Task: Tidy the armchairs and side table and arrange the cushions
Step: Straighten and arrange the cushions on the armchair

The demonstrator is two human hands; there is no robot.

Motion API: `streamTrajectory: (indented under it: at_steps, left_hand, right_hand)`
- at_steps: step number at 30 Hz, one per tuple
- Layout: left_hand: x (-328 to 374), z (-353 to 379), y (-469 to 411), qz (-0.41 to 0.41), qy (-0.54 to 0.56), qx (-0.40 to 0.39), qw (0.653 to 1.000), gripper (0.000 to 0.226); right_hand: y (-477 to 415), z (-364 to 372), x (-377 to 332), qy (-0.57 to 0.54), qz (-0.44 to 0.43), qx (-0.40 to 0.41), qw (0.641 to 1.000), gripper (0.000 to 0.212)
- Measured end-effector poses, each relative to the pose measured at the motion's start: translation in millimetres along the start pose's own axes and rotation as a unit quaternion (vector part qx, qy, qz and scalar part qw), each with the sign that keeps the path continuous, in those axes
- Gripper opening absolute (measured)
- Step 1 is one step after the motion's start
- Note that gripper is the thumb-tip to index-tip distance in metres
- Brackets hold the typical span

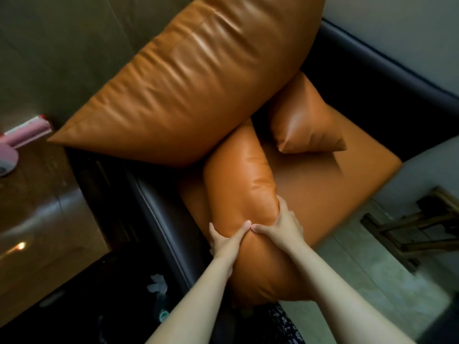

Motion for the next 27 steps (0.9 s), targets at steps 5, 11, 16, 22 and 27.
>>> streamTrajectory:
  at_steps: [5,11,16,22,27]
  left_hand:
    - [-1,-1,2,-0.020,-0.010,-0.051,0.998,0.143]
    - [17,0,2,0.023,0.001,-0.080,0.997,0.123]
    - [25,-2,-1,0.013,0.018,-0.003,1.000,0.159]
    - [15,-35,-8,0.032,-0.011,0.089,0.995,0.145]
    - [18,-34,-12,0.030,-0.029,0.086,0.995,0.134]
  right_hand:
    - [12,5,2,0.014,0.000,0.023,1.000,0.107]
    - [38,13,1,0.094,-0.006,0.054,0.994,0.108]
    - [75,34,-9,0.249,-0.080,0.116,0.958,0.104]
    - [88,57,-23,0.293,-0.113,0.134,0.940,0.111]
    - [78,40,-17,0.252,-0.150,0.110,0.950,0.104]
Point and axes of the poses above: each hand's wrist, its own y-axis away from the middle knuckle, its own z-axis out of the palm, x = y × z, the point moved 9 cm from there along -y, towards the middle knuckle, and after that the axes turned 11 degrees about y, right-handed, at the moved point
